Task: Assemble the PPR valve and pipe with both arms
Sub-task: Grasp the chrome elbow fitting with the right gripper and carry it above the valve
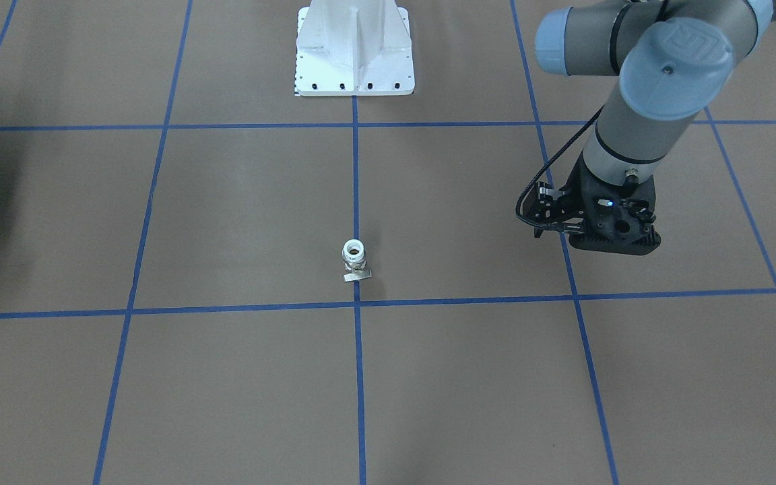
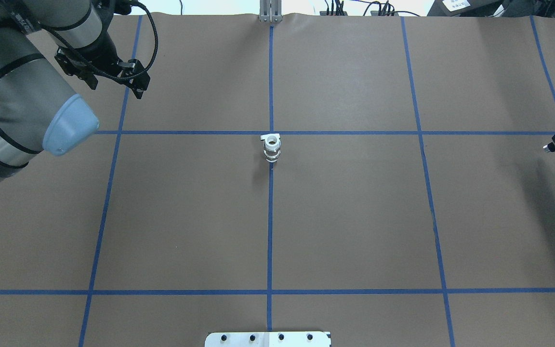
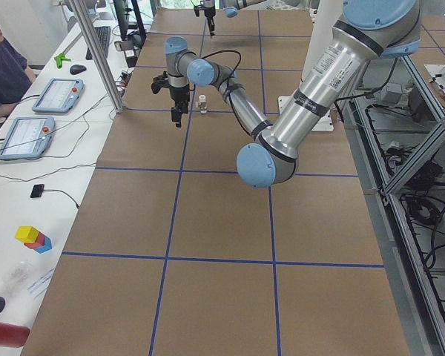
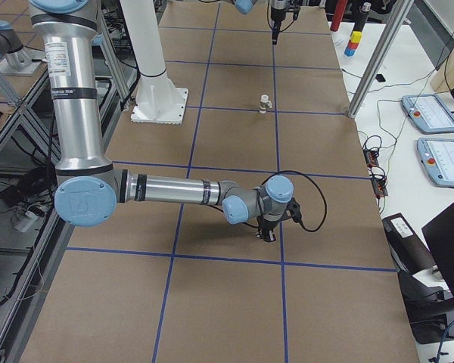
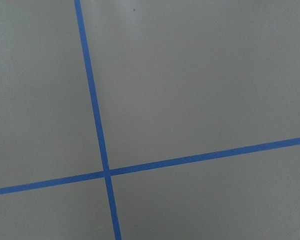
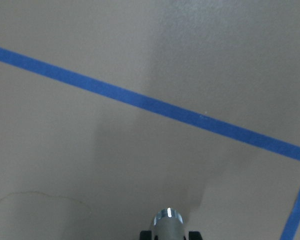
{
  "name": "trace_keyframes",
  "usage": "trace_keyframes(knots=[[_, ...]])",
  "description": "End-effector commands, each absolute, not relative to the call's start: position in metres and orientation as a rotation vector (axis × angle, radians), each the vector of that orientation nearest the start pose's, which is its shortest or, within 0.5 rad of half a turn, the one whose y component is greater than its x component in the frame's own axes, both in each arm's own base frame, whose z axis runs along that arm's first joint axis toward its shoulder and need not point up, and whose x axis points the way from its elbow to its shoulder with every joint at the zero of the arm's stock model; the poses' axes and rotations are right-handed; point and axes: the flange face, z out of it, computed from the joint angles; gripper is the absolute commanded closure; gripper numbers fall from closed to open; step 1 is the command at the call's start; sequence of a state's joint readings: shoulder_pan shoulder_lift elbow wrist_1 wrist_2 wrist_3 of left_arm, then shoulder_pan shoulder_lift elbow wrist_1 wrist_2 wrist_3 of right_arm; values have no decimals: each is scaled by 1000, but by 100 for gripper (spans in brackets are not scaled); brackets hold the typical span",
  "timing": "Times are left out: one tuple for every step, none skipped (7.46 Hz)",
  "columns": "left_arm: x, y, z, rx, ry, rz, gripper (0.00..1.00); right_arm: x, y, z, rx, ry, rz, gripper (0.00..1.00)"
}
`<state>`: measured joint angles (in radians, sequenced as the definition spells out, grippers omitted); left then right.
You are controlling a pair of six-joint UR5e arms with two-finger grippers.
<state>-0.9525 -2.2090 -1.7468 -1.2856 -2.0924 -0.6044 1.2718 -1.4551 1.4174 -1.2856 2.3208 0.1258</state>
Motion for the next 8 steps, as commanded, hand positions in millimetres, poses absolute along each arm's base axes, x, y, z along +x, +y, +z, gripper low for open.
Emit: trace_keyframes(knots=[[309, -579, 243, 133, 714, 157, 0, -92, -598, 526, 20, -777, -192, 100], [308, -579, 250, 133, 710, 160, 0, -106, -632, 452, -31, -764, -170, 100], [301, -576, 259, 162, 705, 223, 0, -116, -651, 391, -62, -761, -137, 100], [286, -577, 273, 181, 693, 261, 0, -136, -646, 359, -77, -784, -52, 100], [265, -584, 284, 184, 683, 243, 0, -175, -637, 321, -61, -817, 6, 100], [244, -588, 310, 197, 667, 259, 0, -225, -617, 285, -74, -859, 76, 100], [225, -584, 350, 222, 655, 304, 0, -280, -602, 246, -128, -881, 160, 100], [204, -581, 387, 241, 650, 295, 0, -319, -587, 212, -168, -883, 236, 100]])
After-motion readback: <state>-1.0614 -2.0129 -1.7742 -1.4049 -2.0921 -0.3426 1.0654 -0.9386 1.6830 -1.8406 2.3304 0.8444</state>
